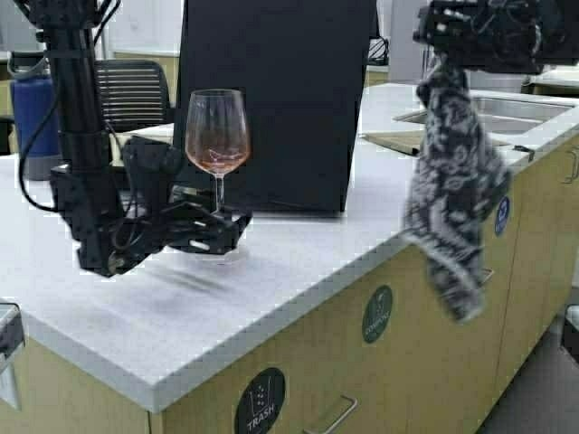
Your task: Get the cloth and wipe up the spill under the wine glass
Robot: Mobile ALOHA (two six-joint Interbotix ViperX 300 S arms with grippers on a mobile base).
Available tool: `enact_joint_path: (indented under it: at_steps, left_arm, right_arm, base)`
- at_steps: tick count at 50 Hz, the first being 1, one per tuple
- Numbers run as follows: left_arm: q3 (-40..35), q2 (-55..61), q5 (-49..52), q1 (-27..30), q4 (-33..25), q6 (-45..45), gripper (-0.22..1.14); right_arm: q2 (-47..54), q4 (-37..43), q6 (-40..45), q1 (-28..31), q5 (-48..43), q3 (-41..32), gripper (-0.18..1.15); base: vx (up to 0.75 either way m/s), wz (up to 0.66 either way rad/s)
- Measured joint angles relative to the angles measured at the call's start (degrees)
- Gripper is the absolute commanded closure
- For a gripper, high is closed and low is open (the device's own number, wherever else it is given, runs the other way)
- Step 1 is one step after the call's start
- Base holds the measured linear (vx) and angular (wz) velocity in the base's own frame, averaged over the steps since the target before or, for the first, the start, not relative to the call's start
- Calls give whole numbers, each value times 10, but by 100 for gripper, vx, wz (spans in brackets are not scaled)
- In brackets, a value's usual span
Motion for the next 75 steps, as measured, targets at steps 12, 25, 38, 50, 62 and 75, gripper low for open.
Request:
enact_joint_path:
  at_steps: [12,25,38,50,62,75]
  left_arm:
    - [85,-2,-75,-1,-18,11,-2]
    - [208,-53,-91,-1,-21,10,-2]
    - [323,-163,-91,-1,-37,-1,-1]
    - [396,-281,-56,-1,-52,-47,-1]
    - [411,-444,69,0,-63,-104,-1]
    - [367,-651,310,-1,-64,-112,-1]
  right_arm:
    - [0,-2,11,4,-4,33,91]
    - [-18,-41,11,35,47,50,91]
    - [-68,-55,10,63,150,50,91]
    - [-158,-56,6,74,285,34,91]
    - [-250,-58,-8,76,388,-6,91]
    - [-314,-62,-18,74,426,-24,91]
  base:
    - [0,0]
    - [0,0]
    - [0,0]
    - [0,0]
    - [0,0]
    - [0,0]
